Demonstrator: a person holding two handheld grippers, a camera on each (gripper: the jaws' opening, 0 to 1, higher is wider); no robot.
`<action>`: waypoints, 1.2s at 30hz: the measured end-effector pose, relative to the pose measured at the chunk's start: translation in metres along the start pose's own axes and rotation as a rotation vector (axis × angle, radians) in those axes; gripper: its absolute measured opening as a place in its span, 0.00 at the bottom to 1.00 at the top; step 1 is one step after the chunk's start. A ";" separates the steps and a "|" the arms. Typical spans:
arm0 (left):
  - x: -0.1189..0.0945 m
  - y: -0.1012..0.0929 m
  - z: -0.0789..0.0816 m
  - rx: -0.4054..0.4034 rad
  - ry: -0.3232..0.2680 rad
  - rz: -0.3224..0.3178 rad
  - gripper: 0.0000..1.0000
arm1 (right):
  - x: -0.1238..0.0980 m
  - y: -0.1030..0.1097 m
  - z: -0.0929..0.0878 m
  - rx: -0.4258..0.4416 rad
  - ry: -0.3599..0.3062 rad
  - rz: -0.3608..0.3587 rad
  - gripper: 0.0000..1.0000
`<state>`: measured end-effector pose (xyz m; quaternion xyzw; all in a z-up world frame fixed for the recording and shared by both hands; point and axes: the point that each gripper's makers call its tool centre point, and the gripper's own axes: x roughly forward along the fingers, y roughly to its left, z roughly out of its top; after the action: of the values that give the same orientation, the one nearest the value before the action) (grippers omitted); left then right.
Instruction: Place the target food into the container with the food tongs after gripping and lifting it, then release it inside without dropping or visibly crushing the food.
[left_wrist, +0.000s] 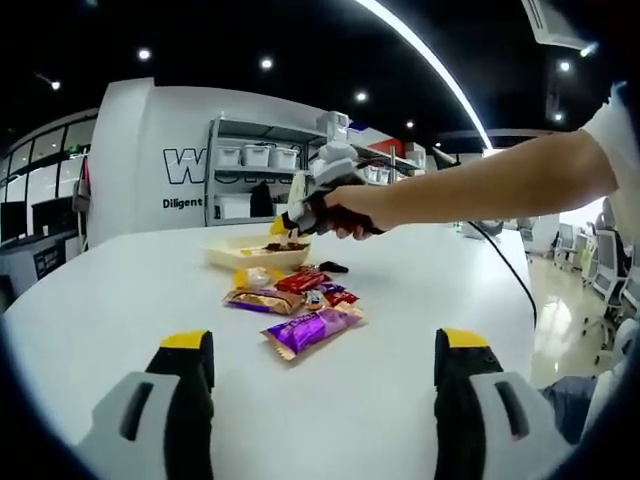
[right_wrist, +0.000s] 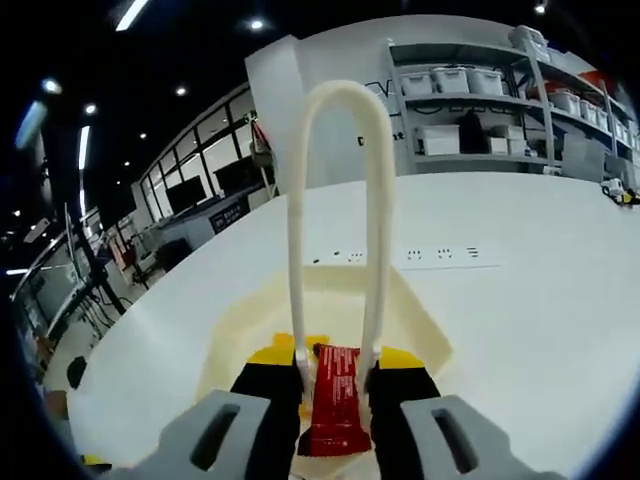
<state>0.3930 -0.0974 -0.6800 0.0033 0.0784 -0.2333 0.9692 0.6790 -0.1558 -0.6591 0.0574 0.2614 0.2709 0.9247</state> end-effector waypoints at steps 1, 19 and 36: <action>0.000 0.000 0.000 -0.001 0.001 0.000 0.90 | -0.003 0.000 0.001 0.006 -0.004 0.004 0.20; 0.000 0.003 -0.002 -0.009 0.005 0.016 0.90 | -0.065 0.007 0.003 -0.020 -0.018 0.067 0.19; 0.001 0.002 -0.004 -0.012 0.021 0.011 0.90 | -0.073 0.005 -0.034 -0.054 0.034 0.074 0.19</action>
<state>0.3941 -0.0953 -0.6845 0.0005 0.0900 -0.2274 0.9696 0.6062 -0.1913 -0.6541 0.0376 0.2675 0.3130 0.9105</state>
